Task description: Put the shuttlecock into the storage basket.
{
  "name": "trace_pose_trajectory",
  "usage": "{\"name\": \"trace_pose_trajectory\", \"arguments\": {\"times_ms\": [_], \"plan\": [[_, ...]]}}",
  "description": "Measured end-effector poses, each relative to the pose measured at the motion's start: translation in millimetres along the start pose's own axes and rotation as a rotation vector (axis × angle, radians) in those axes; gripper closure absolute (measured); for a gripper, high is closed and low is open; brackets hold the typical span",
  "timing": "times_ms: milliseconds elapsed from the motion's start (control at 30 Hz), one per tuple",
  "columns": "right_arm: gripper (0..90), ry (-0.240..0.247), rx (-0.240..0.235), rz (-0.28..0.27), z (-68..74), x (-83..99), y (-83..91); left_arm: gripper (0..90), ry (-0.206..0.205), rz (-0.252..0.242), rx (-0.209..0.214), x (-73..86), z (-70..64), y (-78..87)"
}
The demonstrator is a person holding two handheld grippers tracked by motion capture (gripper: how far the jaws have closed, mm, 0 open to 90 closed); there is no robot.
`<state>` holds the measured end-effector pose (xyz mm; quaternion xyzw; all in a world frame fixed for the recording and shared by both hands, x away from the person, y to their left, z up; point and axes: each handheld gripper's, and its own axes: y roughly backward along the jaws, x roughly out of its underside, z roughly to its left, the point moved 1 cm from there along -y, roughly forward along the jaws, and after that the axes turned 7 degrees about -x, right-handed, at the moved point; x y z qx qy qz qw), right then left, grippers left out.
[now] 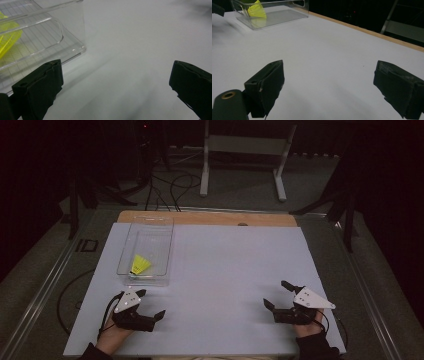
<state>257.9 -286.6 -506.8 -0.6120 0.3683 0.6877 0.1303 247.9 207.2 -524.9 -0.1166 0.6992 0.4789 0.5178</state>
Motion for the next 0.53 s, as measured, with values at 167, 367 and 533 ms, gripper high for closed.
{"name": "trace_pose_trajectory", "arguments": {"times_ms": [167, 367, 533], "plan": [[9.7, -0.003, 0.002, 0.001, -0.1, 0.3, 0.2, 0.0, 0.0, 0.006, 0.001, 1.5, 0.2, 0.3], [9.7, -0.013, -0.002, 0.005, -1.0, 1.5, -0.3, 0.0, 0.009, -0.002, 0.01, 1.2, 0.8, 0.1], [9.7, -0.012, -0.001, 0.006, -1.1, 1.8, -1.3, 0.0, 0.007, -0.005, 0.011, 1.5, 0.3, 0.7]]}}
